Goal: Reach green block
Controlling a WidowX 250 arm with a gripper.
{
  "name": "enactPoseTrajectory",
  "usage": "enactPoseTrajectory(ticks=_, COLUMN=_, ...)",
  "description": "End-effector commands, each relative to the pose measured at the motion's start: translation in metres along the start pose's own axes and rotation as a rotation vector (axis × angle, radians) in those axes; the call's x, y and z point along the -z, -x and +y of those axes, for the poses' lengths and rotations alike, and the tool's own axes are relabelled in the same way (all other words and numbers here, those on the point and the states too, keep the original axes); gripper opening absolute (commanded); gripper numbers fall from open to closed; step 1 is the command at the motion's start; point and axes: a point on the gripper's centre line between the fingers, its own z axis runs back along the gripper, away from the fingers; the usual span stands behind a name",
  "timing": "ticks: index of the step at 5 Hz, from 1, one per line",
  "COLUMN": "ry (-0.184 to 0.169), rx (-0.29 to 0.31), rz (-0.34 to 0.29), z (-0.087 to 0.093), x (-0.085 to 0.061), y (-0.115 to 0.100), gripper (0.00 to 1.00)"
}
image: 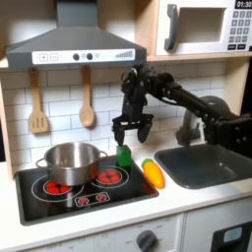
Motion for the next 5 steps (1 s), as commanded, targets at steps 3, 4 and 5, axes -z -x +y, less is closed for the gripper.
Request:
enactPoseTrajectory(ticks=3, ry=0.007, rx=0.039, rz=0.004, z=0.002, x=0.018, y=0.000, gripper=1.00)
enactPoseTrajectory(ticks=4, ry=0.001, rx=0.040, rz=0.010, z=0.002, x=0.023, y=-0.003, gripper=1.00)
enactPoseTrajectory(ticks=5, ry=0.001, rx=0.032, rz=0.036, z=0.004, x=0.035, y=-0.004, gripper=1.00)
